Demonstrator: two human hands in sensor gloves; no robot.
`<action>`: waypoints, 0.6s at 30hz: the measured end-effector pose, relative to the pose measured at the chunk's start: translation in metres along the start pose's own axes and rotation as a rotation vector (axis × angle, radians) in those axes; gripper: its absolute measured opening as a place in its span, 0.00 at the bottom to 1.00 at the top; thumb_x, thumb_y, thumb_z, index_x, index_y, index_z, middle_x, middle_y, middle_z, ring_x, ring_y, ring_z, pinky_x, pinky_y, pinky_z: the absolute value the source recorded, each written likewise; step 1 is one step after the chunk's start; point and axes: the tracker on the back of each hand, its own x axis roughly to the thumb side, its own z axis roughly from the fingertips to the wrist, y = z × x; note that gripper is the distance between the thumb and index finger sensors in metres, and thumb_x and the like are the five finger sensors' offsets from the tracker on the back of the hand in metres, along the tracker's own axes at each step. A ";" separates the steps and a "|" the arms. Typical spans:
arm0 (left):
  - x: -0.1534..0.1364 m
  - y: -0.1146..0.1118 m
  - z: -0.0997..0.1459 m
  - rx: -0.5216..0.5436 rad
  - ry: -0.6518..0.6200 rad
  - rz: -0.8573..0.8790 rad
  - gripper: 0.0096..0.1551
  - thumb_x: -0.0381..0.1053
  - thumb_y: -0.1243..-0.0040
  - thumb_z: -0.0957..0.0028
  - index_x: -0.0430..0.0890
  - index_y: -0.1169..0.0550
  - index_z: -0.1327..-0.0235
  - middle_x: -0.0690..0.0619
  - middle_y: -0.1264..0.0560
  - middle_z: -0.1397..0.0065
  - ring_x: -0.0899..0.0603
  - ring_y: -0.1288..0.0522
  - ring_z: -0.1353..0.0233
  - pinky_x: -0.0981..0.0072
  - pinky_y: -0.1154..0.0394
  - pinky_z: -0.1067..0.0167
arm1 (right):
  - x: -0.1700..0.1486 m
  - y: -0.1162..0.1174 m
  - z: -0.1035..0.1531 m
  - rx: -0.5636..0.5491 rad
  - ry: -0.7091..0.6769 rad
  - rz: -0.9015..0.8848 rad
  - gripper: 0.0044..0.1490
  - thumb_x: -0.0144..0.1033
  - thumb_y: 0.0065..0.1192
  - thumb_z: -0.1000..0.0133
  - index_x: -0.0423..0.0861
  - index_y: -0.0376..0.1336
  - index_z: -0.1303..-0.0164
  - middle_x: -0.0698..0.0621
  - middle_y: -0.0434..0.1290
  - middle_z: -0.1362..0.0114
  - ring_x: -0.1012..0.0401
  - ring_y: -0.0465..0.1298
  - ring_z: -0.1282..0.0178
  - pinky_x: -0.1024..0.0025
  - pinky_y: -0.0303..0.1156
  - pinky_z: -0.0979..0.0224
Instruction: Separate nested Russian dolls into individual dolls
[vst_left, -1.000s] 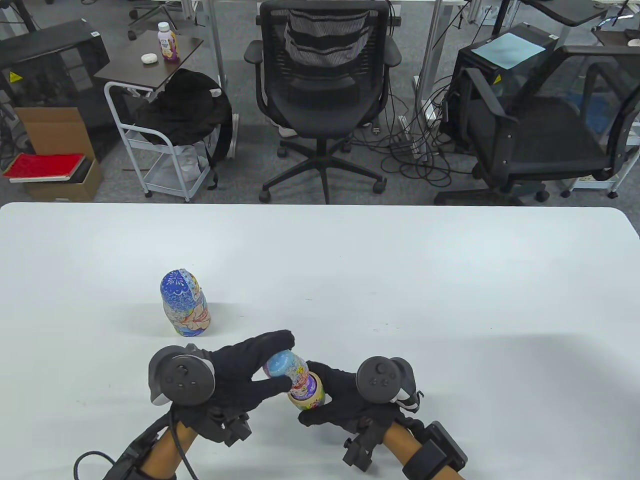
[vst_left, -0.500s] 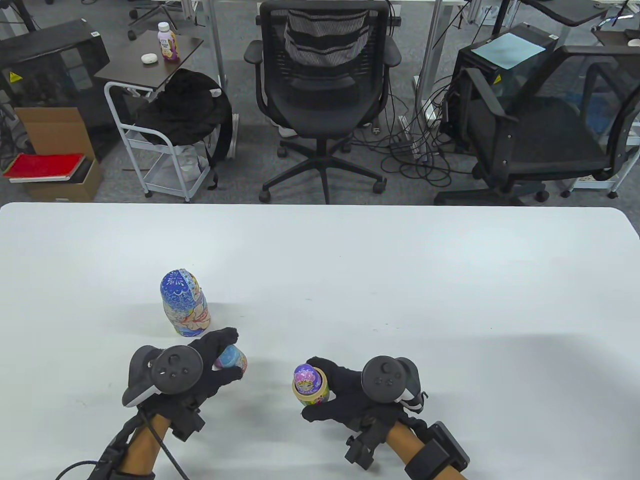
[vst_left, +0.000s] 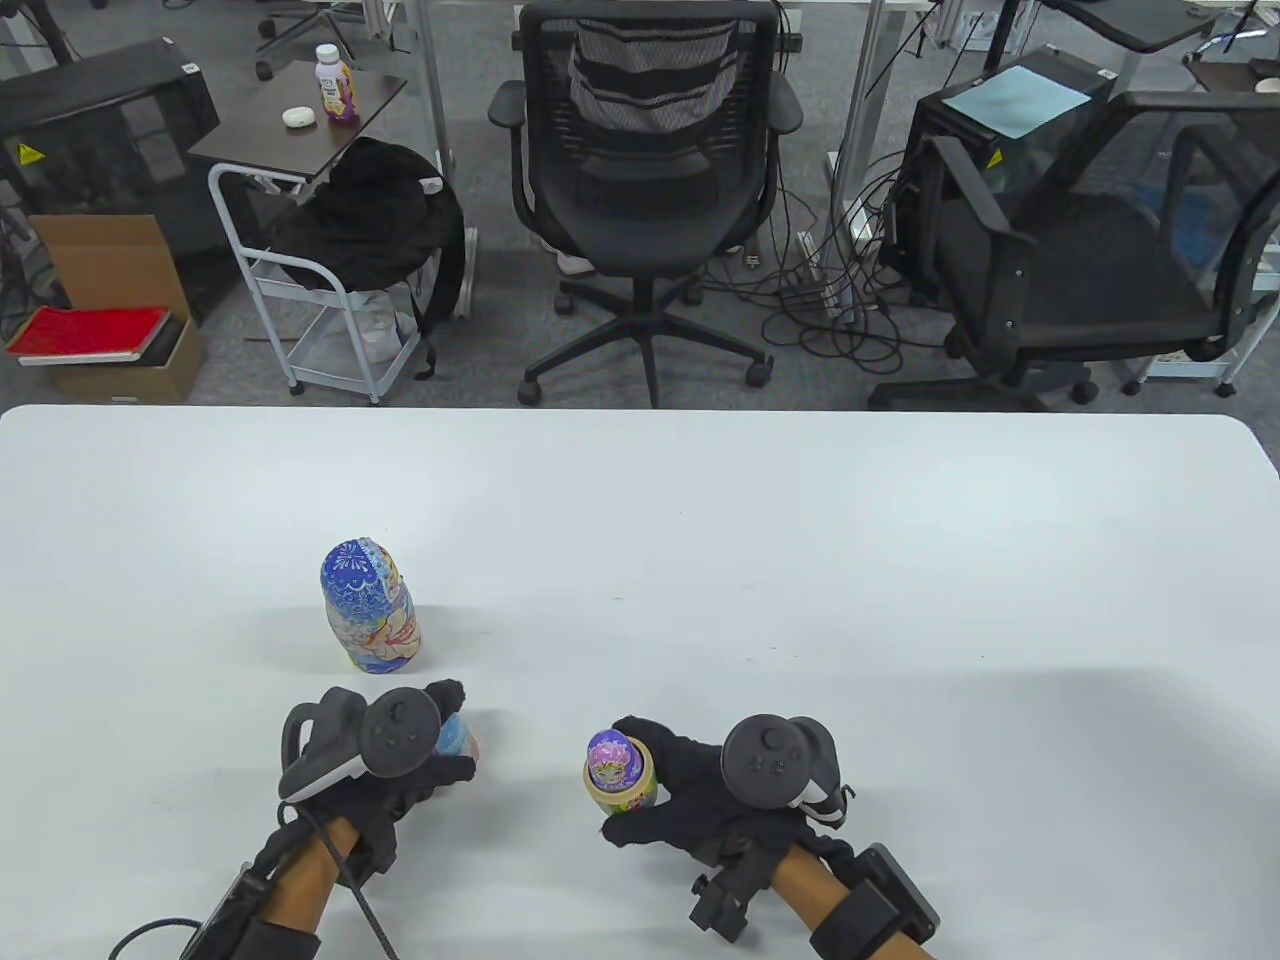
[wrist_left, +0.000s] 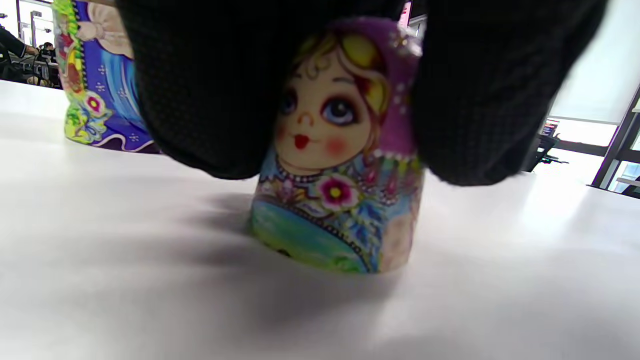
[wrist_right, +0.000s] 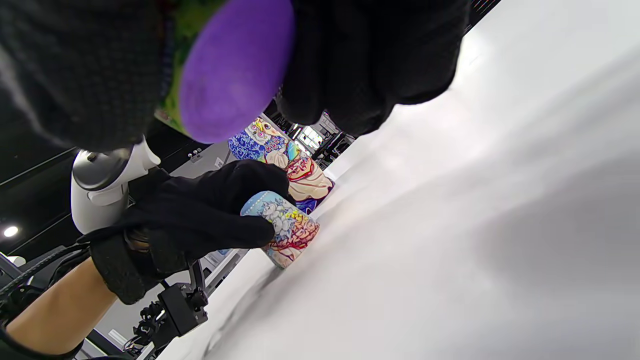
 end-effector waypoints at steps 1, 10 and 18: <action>-0.001 -0.001 0.000 -0.012 0.015 0.013 0.47 0.63 0.26 0.54 0.43 0.32 0.27 0.39 0.23 0.30 0.35 0.16 0.39 0.59 0.14 0.45 | 0.000 0.000 0.000 0.002 0.000 0.001 0.61 0.59 0.76 0.59 0.38 0.55 0.24 0.39 0.76 0.31 0.45 0.78 0.31 0.52 0.74 0.29; 0.026 0.044 0.016 0.232 -0.127 -0.001 0.55 0.74 0.36 0.54 0.44 0.36 0.22 0.39 0.29 0.23 0.29 0.24 0.31 0.46 0.22 0.37 | 0.000 0.002 -0.002 0.007 0.013 0.018 0.61 0.59 0.76 0.59 0.38 0.55 0.24 0.39 0.76 0.31 0.45 0.78 0.31 0.52 0.74 0.28; 0.105 0.056 0.015 0.207 -0.475 0.285 0.51 0.73 0.36 0.52 0.46 0.34 0.22 0.44 0.25 0.26 0.33 0.22 0.32 0.48 0.21 0.38 | 0.006 0.008 -0.002 0.026 0.000 0.043 0.61 0.60 0.76 0.59 0.38 0.55 0.24 0.40 0.76 0.31 0.45 0.78 0.31 0.52 0.74 0.29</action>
